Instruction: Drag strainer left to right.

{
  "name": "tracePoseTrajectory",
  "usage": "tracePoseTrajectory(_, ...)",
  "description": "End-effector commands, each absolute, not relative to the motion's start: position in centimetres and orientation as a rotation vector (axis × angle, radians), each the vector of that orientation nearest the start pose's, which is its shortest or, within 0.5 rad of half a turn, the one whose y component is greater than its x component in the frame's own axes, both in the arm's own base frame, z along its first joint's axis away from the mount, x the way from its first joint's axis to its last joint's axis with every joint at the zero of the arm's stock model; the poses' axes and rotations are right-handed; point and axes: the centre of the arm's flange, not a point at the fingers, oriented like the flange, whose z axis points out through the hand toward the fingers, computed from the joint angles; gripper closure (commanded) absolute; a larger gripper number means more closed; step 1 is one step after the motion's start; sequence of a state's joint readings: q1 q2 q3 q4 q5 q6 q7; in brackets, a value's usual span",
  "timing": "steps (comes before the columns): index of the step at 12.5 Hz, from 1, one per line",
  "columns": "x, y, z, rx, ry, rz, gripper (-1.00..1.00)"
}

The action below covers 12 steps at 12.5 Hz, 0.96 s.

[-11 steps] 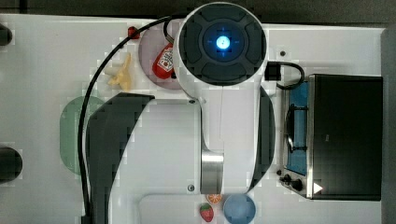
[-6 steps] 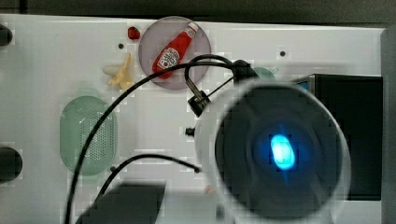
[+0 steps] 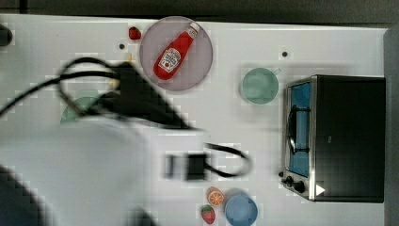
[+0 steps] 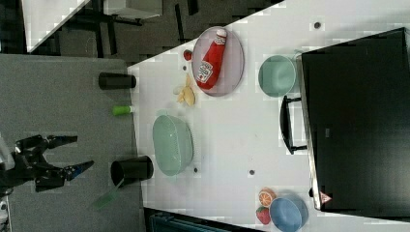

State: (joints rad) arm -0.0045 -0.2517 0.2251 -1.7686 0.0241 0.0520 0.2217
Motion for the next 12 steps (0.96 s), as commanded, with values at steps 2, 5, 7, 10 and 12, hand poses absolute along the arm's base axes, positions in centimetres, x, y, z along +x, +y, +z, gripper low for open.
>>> tracePoseTrajectory(2,46.4,24.0,57.4,-2.768,1.574,0.017,-1.0)
tracePoseTrajectory(5,46.1,29.9,51.4,-2.554,1.87,0.032,-1.0)
tracePoseTrajectory(7,46.2,32.3,46.4,-2.41,2.004,0.033,-1.0)
tracePoseTrajectory(10,46.0,33.6,38.7,-2.316,2.059,0.082,-1.0)
tracePoseTrajectory(12,46.1,33.9,34.2,-2.293,2.044,0.136,-1.0)
